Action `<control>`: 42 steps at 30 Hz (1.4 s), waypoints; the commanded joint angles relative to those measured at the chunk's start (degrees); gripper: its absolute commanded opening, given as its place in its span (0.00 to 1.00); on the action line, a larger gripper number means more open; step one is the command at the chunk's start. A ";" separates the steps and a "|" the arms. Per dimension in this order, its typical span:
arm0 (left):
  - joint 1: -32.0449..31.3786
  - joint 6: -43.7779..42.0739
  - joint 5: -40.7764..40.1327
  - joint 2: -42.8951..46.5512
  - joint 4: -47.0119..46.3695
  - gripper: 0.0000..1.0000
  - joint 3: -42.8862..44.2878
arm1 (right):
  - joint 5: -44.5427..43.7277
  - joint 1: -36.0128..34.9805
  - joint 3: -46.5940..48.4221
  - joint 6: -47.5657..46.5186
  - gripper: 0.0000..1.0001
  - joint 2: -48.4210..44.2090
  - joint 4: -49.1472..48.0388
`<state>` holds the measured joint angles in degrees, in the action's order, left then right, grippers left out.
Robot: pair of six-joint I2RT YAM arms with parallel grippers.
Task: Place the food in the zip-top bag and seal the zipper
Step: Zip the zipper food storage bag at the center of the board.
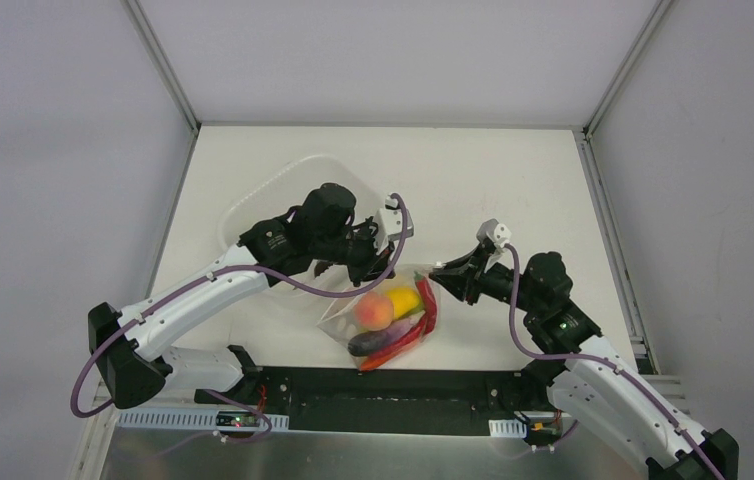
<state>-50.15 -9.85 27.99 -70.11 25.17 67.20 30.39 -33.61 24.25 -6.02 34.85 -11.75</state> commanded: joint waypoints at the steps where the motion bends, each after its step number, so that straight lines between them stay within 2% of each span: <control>1: 0.47 0.25 1.19 1.33 -2.46 0.00 0.20 | 1.76 0.29 -0.52 1.36 0.21 0.07 -5.51; 9: 0.42 0.78 2.46 0.72 -2.40 0.00 0.04 | 3.42 0.24 -0.96 2.52 0.25 1.94 -9.17; 14: 0.43 0.86 2.39 0.48 -2.47 0.00 -0.05 | 5.08 0.29 -0.68 2.09 0.16 2.87 -9.36; 17: 0.45 1.01 2.08 0.65 -2.79 0.00 -0.20 | 5.46 0.22 -1.10 1.87 0.00 2.46 -9.37; 21: 0.83 2.07 2.02 0.37 -3.58 0.02 -0.25 | 4.40 0.22 -1.95 2.34 0.00 1.53 -9.35; 22: 0.89 2.47 1.63 0.17 -3.70 0.09 -0.15 | 4.30 0.29 -2.01 2.45 0.00 1.41 -9.37; 24: 0.94 3.28 0.38 0.15 -4.16 0.38 0.10 | 4.21 0.22 -1.84 2.97 0.00 1.19 -9.30; 26: 0.94 3.99 -0.58 0.37 -4.86 0.59 0.44 | 4.31 0.29 -1.20 3.51 0.00 1.12 -8.95; 29: 0.98 6.17 -2.14 1.40 -8.03 0.74 0.72 | 4.46 0.26 0.51 3.67 0.00 1.42 -6.55; 31: 0.78 8.08 -1.56 1.90 -11.47 0.80 0.93 | 4.50 0.22 1.95 3.21 0.00 1.76 -4.45; 36: -2.19 6.95 -1.24 -0.97 -12.30 0.80 5.53 | 5.43 0.29 4.35 2.77 0.00 2.17 -1.18; 42: -4.82 5.83 1.15 -5.14 -11.21 0.65 8.88 | 5.90 0.28 4.75 2.99 0.00 1.02 -0.42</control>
<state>-53.56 -3.60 26.76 -73.36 15.59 73.54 34.57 -33.56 26.11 -3.05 37.19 -11.25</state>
